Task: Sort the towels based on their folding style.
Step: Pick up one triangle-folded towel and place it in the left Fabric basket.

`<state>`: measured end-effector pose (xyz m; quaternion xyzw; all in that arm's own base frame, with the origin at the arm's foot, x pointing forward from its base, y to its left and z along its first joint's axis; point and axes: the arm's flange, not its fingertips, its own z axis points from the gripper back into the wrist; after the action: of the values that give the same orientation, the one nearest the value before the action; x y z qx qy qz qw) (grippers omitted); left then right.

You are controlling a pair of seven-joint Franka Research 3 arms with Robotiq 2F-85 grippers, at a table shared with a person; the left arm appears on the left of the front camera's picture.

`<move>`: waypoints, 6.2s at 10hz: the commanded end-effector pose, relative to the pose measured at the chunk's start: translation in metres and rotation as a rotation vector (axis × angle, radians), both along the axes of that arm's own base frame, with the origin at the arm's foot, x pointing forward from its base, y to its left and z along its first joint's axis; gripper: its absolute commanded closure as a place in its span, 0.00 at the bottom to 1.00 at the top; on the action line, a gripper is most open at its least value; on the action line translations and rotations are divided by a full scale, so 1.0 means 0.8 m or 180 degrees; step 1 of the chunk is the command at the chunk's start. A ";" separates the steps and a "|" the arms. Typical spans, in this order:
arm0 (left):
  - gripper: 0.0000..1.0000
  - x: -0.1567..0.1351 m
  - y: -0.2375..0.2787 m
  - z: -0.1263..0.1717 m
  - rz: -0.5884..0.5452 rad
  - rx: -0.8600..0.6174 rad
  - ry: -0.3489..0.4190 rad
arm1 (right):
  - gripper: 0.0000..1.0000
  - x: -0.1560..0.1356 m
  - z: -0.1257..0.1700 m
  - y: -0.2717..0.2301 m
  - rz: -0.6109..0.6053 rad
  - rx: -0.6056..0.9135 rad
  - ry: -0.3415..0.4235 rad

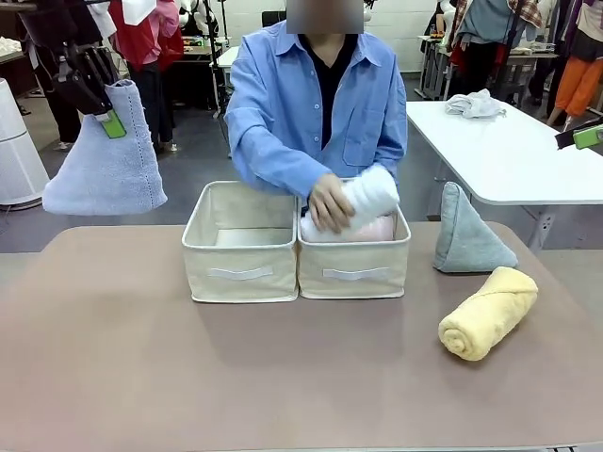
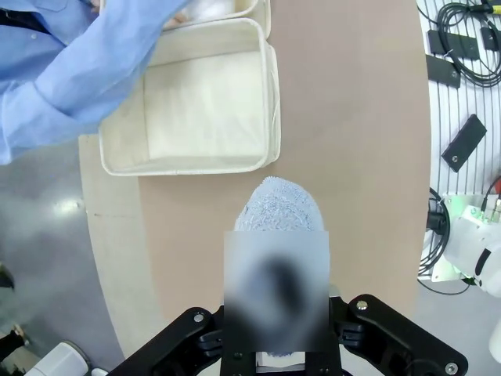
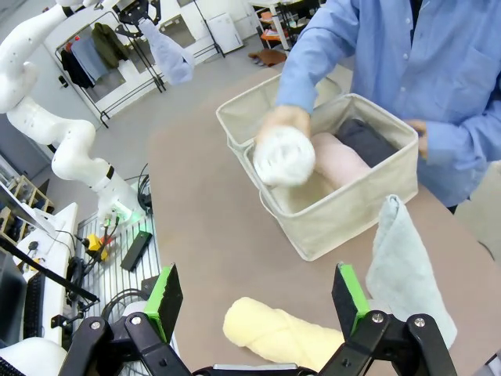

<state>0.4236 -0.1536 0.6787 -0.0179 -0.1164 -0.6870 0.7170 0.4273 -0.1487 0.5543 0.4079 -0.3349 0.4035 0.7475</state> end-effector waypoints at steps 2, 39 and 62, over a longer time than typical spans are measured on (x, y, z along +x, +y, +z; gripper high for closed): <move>0.81 0.000 0.000 0.000 0.0000 0.0000 0.0000 | 0.00 0.000 0.001 0.001 0.0009 0.0044 -0.0007; 0.81 0.103 -0.230 -0.245 -0.1104 -0.0004 0.0174 | 0.00 0.000 0.001 0.001 0.0009 0.0044 -0.0007; 0.00 -0.026 0.122 -0.155 -0.0503 -0.0012 0.0060 | 0.00 0.000 0.001 0.001 0.0009 0.0044 -0.0007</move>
<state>0.3974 -0.0429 0.5615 -0.0347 -0.0976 -0.7553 0.6471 0.4274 -0.1488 0.5541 0.4079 -0.3347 0.4032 0.7477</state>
